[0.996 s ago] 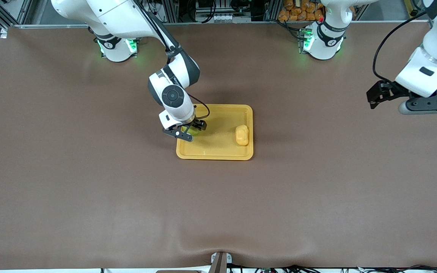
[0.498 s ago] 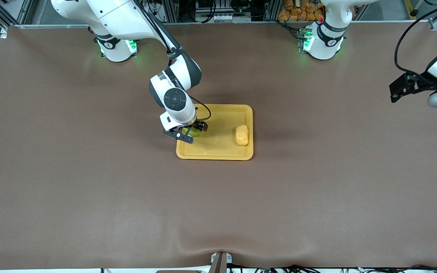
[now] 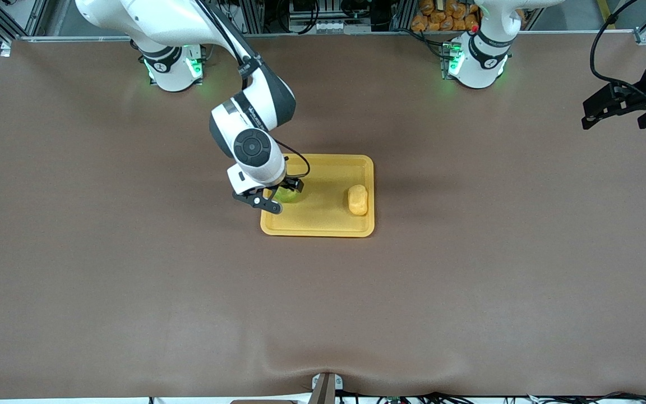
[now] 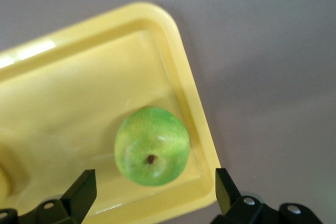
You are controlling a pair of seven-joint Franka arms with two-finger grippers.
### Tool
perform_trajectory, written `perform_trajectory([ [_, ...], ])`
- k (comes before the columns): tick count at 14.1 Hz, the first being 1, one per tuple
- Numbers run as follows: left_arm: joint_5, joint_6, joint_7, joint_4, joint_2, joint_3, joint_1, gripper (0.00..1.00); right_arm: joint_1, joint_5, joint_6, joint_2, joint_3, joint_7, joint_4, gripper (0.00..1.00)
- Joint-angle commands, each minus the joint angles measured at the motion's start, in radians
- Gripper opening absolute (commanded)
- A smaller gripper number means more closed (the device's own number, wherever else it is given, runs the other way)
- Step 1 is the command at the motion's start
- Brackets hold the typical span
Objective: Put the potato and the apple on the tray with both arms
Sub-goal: 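Lower the apple onto the tray while the left gripper withdraws, then open the right gripper and withdraw it from the tray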
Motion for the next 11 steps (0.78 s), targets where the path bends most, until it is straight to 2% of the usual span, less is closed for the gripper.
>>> perform_trajectory([
  [1, -0.023, -0.021, 0.014, -0.021, -0.024, 0.004, -0.004, 1.0, -0.055, 0.012, -0.145, -0.007, 0.01, -0.002, 0.133, 1.0],
  [4, -0.023, -0.035, 0.008, -0.026, -0.026, -0.007, -0.009, 1.0, -0.098, 0.022, -0.201, -0.006, 0.011, -0.008, 0.238, 1.0],
  [8, -0.024, -0.037, -0.009, -0.03, -0.038, -0.038, -0.009, 1.0, -0.175, 0.016, -0.398, -0.006, 0.011, -0.011, 0.391, 1.0],
  [11, -0.03, -0.038, -0.01, -0.032, -0.041, -0.041, -0.004, 1.0, -0.233, 0.009, -0.492, -0.007, 0.007, -0.08, 0.46, 1.0],
])
